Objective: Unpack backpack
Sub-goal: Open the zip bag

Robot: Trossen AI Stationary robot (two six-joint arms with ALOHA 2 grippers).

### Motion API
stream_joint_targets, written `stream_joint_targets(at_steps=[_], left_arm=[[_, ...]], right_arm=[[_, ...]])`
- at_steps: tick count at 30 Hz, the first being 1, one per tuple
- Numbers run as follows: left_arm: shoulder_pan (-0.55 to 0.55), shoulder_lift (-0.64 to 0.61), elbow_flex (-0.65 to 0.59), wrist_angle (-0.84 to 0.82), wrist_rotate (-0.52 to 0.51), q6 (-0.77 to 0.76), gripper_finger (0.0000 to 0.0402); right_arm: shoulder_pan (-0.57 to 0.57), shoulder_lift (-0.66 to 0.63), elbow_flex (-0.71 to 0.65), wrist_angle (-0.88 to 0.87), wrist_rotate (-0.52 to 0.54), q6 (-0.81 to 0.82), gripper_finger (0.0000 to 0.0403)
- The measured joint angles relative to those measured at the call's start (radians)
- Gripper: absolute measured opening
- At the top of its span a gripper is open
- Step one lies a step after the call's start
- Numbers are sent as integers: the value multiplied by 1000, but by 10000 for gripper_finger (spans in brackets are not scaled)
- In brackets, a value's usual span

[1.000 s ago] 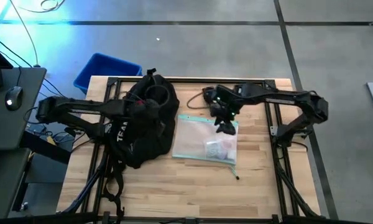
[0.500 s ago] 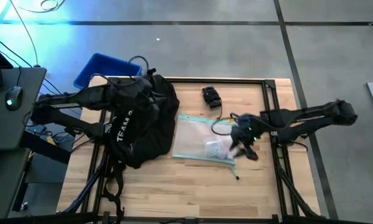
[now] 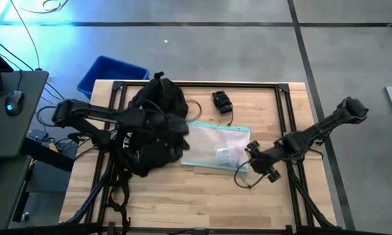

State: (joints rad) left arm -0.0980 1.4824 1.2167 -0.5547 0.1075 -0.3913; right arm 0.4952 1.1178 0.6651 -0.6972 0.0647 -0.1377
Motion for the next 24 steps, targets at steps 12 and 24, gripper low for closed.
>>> stream_joint_targets(at_steps=[12,24], left_arm=[[-134,274,-1,340,-31,-93,35],[-92,547,-1,500,-15,-367,35]], right_arm=[[70,223,-43,126,107,25,231],[102,232,-247,569,310,21,198]])
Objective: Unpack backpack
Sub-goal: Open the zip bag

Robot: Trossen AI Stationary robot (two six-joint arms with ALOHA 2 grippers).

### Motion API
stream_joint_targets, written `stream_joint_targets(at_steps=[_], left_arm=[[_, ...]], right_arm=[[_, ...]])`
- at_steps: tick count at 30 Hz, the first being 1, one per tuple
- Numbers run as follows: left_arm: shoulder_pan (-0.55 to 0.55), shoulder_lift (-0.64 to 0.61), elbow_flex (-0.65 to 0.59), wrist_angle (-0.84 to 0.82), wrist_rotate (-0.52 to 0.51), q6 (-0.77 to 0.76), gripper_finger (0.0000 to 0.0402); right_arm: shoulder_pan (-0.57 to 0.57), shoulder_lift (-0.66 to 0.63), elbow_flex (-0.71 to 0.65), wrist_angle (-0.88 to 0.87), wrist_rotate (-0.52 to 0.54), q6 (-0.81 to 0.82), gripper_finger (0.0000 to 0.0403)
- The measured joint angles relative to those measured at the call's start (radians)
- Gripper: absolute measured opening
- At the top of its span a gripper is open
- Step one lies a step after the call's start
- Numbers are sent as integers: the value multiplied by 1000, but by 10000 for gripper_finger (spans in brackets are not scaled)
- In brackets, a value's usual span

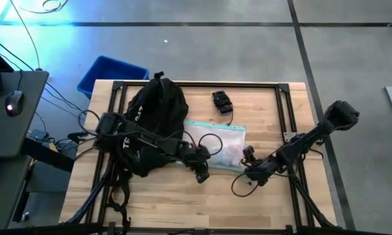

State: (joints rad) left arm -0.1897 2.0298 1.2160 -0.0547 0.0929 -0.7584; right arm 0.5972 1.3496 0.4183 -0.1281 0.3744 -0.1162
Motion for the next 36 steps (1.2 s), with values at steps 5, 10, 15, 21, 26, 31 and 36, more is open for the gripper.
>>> stream_joint_targets(at_steps=[5,10,15,21,26,31,36], left_arm=[[17,47,1,30,11,-38,35],[33,52,2,45,31,-43,35],[47,56,2,76,55,-61,35],[46,51,1,76,70,-105,35],[39,0,2,74,106,-119,16],[19,-106,2,66,88,-88,3],[-13,-215,3,69,-9,-26,5]], right_arm=[[1,-2,-54,107,39,-90,195],[-1,16,-77,228,49,-210,195],[-2,118,-81,374,85,-264,194],[-3,208,-59,499,105,-228,136],[-5,220,-19,462,74,-180,23],[-10,192,37,303,72,-119,5],[-58,21,88,83,37,42,1]])
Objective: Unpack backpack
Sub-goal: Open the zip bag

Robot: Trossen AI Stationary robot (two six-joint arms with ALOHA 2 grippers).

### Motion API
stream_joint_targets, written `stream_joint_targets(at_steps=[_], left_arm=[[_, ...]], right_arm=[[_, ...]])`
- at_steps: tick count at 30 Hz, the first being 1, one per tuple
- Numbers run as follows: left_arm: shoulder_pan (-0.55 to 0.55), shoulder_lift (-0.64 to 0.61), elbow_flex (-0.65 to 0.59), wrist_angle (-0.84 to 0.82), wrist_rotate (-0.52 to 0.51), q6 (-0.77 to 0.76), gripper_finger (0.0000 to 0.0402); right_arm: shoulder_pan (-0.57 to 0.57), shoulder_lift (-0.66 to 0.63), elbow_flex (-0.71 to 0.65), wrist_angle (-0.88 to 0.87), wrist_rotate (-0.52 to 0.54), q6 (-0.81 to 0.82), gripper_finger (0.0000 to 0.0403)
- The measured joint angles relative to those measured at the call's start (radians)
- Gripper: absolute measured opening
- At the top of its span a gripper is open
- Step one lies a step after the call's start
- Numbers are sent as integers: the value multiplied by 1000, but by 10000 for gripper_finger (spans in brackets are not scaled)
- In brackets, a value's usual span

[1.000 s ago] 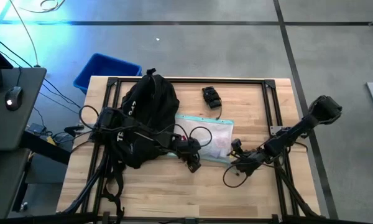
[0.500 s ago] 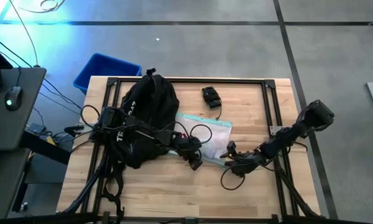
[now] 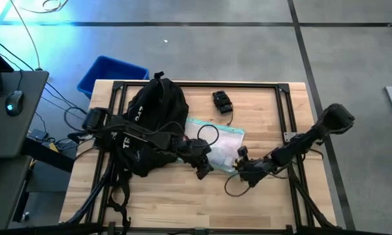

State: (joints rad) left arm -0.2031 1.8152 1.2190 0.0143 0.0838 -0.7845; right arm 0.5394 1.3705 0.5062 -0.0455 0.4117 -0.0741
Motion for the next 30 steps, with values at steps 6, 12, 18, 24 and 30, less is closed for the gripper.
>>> stream_joint_targets(at_steps=[6,12,18,24,30], left_arm=[[-21,-65,0,7,-78,44,5],[-21,-67,0,56,-88,84,5],[-22,-67,0,176,-219,222,15],[-19,-70,1,197,-302,264,73],[-12,-70,1,198,-351,264,134]], right_arm=[[-92,-248,78,-149,-167,173,0],[-199,-324,262,-283,-323,368,0],[-256,-286,361,-330,-354,391,0],[-302,-273,408,-334,-333,435,0],[-324,-258,431,-355,-312,435,0]])
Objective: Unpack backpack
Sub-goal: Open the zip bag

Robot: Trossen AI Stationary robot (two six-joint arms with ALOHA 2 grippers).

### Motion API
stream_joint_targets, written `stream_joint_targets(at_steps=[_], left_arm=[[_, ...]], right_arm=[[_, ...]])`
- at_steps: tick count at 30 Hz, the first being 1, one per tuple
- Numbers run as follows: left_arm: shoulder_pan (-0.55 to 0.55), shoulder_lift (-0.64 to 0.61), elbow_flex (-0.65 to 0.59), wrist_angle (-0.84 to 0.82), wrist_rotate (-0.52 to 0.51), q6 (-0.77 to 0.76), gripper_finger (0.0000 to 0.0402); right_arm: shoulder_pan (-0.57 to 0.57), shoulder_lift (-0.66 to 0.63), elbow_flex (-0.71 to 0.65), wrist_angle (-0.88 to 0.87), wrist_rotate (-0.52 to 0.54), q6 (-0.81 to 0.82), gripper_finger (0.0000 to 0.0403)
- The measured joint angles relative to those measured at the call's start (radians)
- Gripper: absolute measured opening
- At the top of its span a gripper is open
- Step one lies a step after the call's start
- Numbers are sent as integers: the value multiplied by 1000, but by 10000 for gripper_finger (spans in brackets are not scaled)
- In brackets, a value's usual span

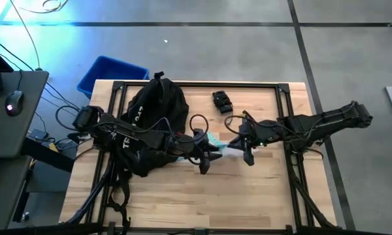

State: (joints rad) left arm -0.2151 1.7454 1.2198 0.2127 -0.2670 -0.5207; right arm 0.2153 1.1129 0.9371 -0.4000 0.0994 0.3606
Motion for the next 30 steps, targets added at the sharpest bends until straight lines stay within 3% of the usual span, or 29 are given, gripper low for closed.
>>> stream_joint_targets(at_steps=[7,10,13,15,24,30], left_arm=[[32,0,0,-64,-112,-17,131],[47,0,0,-67,-116,-17,93],[52,0,0,-71,-109,8,27],[52,0,0,-74,-108,48,9],[40,2,17,-80,-41,95,0],[23,2,42,-82,-19,112,0]], right_arm=[[0,16,0,-1,5,5,0],[0,19,0,-4,3,5,0],[1,19,0,-3,-5,1,0],[2,19,0,-4,-13,0,0],[2,18,0,-74,-31,-71,0],[2,68,0,-110,-28,-254,11]])
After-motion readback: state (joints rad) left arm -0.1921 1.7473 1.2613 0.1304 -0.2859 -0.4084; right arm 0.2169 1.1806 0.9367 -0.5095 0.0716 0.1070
